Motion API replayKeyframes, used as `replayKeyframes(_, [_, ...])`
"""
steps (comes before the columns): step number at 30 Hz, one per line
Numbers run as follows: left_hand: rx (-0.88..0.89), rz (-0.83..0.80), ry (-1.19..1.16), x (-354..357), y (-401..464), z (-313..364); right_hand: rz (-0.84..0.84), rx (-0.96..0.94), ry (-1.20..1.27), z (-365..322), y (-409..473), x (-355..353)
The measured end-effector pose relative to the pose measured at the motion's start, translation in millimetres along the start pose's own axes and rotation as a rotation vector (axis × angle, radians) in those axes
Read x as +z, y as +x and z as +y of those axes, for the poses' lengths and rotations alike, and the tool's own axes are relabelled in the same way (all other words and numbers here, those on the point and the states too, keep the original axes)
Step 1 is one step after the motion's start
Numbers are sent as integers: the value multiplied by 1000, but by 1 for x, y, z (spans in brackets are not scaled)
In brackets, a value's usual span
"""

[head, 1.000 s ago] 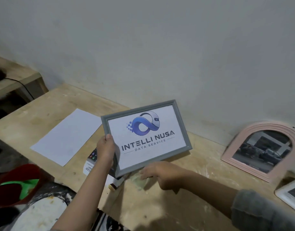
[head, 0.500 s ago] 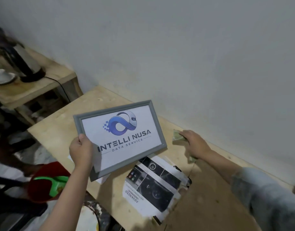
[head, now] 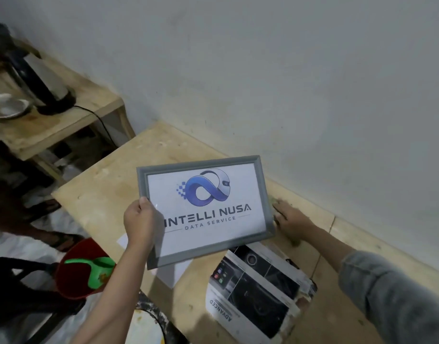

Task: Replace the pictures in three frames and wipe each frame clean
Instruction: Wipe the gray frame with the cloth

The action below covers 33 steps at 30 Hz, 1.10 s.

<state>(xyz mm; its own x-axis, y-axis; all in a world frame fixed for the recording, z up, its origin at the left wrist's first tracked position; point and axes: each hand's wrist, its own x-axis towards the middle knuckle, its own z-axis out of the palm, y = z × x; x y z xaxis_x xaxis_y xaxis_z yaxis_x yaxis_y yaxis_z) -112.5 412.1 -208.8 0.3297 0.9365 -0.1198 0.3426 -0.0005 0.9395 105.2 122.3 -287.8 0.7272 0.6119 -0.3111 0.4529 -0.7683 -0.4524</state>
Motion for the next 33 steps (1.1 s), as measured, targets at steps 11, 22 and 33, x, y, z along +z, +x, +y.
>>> replayKeyframes(11, [212, -349, -49, 120, -87, 69, 857, 350, 758, 12, -113, -82])
replayKeyframes(22, [368, -829, 105, 257, -214, 83, 986, 642, 640, 136, -246, -114])
replayKeyframes(33, [306, -1062, 226, 319, -240, 65, 851, 712, 719, 203, -254, -107])
